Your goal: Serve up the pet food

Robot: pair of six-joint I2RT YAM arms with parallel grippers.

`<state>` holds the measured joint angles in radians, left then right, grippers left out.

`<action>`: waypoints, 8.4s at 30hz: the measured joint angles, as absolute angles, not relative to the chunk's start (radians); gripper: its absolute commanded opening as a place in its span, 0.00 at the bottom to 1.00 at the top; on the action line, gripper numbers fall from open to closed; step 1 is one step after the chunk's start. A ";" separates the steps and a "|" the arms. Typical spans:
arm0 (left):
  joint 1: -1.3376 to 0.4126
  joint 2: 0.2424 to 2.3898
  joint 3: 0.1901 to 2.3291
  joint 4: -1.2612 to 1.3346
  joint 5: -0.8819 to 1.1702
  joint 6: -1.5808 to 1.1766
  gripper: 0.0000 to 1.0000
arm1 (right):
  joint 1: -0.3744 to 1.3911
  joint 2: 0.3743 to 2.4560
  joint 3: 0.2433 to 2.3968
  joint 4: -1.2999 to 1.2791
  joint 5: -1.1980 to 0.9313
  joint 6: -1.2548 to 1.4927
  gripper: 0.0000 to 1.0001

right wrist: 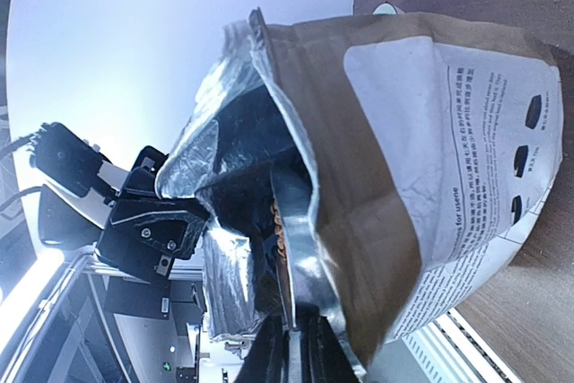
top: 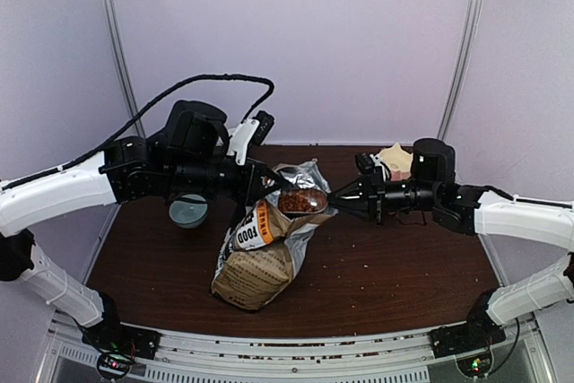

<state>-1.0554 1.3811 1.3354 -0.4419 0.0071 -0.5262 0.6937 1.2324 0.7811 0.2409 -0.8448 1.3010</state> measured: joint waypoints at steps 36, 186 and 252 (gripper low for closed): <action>-1.013 1.295 1.281 -0.464 -0.048 -0.603 0.00 | 0.609 0.994 0.604 0.593 -0.818 1.600 0.00; -1.087 1.591 1.323 -0.211 0.224 -0.545 0.00 | 0.876 1.491 0.844 0.107 -0.637 0.906 0.00; -1.028 1.283 1.208 -0.332 -0.036 -0.614 0.00 | 0.021 1.036 0.780 0.221 -0.726 1.408 0.00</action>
<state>-1.0279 1.2827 1.2079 -0.3317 -0.0360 -0.6144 0.0212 1.0363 0.7803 0.2214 -0.7258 1.4082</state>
